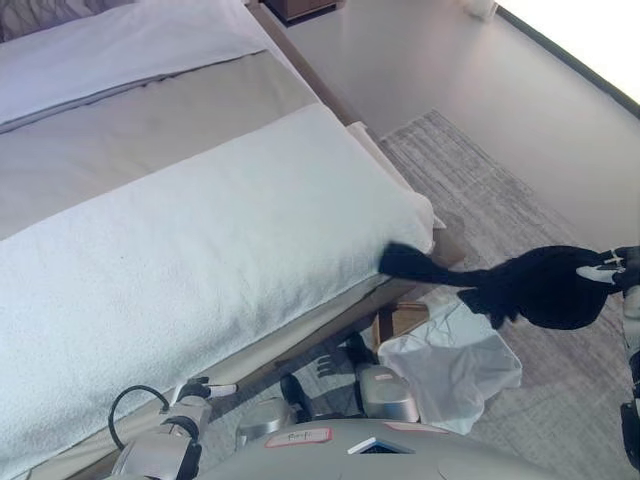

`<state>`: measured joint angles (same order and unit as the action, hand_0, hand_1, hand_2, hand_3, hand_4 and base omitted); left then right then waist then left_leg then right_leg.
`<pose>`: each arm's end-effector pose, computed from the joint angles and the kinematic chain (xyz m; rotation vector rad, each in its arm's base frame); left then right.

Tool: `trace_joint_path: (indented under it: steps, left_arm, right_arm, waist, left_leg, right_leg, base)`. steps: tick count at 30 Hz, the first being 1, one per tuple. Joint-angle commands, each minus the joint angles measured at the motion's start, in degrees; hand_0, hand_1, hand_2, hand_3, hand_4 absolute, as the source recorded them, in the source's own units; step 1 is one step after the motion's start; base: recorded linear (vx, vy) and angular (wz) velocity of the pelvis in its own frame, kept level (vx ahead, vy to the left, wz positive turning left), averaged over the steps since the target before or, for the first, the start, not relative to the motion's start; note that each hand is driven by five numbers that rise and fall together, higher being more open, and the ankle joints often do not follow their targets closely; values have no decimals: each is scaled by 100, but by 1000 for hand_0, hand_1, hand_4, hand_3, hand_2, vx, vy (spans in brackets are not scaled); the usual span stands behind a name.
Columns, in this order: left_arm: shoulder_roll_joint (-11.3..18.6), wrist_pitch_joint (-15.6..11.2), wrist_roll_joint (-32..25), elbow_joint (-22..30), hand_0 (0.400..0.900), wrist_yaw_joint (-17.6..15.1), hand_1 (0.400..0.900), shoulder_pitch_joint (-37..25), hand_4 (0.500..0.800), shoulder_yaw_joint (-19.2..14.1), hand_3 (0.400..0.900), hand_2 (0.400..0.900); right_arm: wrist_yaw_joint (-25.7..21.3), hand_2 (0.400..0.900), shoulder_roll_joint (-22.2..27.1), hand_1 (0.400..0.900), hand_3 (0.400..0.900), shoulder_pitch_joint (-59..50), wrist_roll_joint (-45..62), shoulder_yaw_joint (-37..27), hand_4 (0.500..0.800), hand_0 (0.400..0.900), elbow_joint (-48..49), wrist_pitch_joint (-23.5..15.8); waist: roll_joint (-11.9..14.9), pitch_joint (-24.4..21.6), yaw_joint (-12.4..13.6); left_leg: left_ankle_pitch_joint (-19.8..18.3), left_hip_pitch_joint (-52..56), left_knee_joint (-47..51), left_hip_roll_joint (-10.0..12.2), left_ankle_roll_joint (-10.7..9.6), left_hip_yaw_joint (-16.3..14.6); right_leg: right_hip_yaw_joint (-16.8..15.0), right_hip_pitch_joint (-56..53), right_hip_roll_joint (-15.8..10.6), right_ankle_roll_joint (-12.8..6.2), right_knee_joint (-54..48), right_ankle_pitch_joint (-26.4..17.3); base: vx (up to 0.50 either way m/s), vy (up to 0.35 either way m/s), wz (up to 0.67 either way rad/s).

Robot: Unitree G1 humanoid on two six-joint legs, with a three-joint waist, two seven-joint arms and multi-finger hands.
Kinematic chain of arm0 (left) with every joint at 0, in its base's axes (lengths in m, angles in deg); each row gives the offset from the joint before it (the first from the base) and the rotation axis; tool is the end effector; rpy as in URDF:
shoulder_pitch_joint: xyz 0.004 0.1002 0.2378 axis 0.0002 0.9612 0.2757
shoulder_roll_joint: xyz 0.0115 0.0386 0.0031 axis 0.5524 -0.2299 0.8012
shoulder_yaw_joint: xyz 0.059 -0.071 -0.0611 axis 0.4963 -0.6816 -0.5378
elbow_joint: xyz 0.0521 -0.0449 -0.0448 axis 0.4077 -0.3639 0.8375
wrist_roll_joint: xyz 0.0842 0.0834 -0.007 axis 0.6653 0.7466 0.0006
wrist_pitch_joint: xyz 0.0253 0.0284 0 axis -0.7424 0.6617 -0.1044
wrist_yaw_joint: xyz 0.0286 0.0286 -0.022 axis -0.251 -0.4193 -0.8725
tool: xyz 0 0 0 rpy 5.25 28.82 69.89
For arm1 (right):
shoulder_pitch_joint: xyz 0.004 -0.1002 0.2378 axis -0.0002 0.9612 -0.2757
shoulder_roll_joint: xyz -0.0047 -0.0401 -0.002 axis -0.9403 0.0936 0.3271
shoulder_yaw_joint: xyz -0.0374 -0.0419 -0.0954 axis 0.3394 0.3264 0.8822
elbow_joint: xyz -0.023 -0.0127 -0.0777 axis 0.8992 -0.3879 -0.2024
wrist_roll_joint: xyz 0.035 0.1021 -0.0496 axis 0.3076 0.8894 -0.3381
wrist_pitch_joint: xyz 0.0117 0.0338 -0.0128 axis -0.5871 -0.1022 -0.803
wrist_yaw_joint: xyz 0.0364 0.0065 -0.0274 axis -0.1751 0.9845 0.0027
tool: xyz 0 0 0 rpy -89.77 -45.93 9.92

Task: Put the clothes on the bed into the basket.

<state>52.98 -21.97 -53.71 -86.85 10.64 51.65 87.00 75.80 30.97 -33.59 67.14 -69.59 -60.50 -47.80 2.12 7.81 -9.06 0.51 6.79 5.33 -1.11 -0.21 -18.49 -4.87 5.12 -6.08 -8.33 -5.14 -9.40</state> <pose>0.0852 0.2444 -0.1365 0.4276 1.3433 0.2599 0.1928 -0.4174 0.0441 -0.8911 0.7546 -0.5687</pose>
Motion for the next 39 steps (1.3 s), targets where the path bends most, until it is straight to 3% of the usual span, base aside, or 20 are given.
trace_joint_path:
  steps: [1, 15, 26, 27, 32, 39]
  left_arm:
    - [130, -35, 192, -273, 900, -92, 900, -158, 800, 151, 900, 900]
    - [105, -71, 120, -343, 900, -52, 900, -240, 800, 382, 900, 900]
    - [50, -69, 186, -399, 900, 2, 900, -337, 800, 554, 900, 900]
    - [62, -65, 192, -403, 900, 15, 900, -354, 800, 563, 900, 900]
    - [150, -66, 299, -375, 900, 88, 900, -463, 800, 649, 900, 900]
    - [226, -49, 345, -378, 900, 86, 900, -497, 800, 586, 900, 900]
  right_arm:
    - [-390, 400, 793, 400, 400, -659, 120, -207, 500, 400, 47, -236]
    - [5, 400, 607, 400, 400, -1466, 256, 526, 500, 400, -1409, -195]
    - [283, 400, 64, 400, 400, -1691, 245, 841, 500, 400, -2334, -148]
    - [332, 900, 4, 900, 900, -1705, 194, 887, 800, 900, -2434, -116]
    - [604, 900, -265, 900, 900, -1740, 81, 991, 800, 900, -3031, -18]
    - [675, 900, -458, 900, 900, -1673, 66, 1053, 800, 900, -2957, -4]
  waist:
    - [-1, -164, 111]
    - [-382, -72, 80]
    - [-536, -74, 131]
    - [-534, -83, 152]
    - [-512, -146, 248]
    - [-392, -194, 317]
  left_leg:
    - [-148, -128, -96, 186, -89, 422]
    - [-153, -177, -168, 168, -148, 422]
    - [-128, -207, -189, 167, -177, 535]
    - [-127, -205, -188, 165, -178, 544]
    - [-135, -186, -180, 144, -172, 628]
    - [-140, -155, -161, 155, -165, 673]
  right_leg:
    - [-72, 51, -238, -289, 550, 189]
    - [-81, 39, -284, -237, 456, 181]
    - [38, -72, -316, -183, 417, 233]
    - [53, -84, -316, -183, 417, 235]
    - [153, -177, -348, -186, 378, 250]
    - [197, -239, -349, -173, 354, 255]
  base:
    - [-9, 0, -13]
    - [2, -9, -2]
    - [2, -19, 7]
    - [0, -28, 10]
    - [11, -28, 12]
    - [1, -6, 2]
